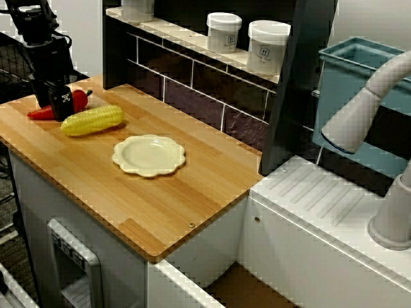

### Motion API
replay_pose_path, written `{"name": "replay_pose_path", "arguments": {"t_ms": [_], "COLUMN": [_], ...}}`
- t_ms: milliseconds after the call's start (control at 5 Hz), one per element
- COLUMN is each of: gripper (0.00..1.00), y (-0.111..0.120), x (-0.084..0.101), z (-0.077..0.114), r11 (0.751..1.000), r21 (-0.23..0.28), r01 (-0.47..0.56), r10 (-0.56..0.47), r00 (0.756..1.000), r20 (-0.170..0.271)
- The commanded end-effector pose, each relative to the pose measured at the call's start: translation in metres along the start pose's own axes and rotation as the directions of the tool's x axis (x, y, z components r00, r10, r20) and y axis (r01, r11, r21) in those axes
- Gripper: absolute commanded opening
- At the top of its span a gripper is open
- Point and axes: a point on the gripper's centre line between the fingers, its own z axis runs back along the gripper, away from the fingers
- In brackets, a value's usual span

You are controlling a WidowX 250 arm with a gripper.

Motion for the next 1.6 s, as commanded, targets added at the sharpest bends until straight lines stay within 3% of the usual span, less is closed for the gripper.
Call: {"name": "replay_pose_path", "arguments": {"t_ms": [0, 600, 800, 1400], "gripper": [1.0, 1.0, 1.0, 1.0], "y": [-0.001, -0.014, -0.022, -0.052], "x": [-0.003, 0.01, 0.017, 0.021], "z": [0.032, 0.069, 0.057, 0.039], "r11": [1.0, 0.997, 0.997, 0.994], "r21": [-0.01, -0.024, 0.018, 0.007], "r01": [0.021, 0.079, 0.077, 0.106], "r10": [-0.021, -0.076, -0.079, -0.107], "r00": [0.998, 0.99, 0.99, 0.991], "r20": [0.053, 0.115, 0.116, 0.083]}}
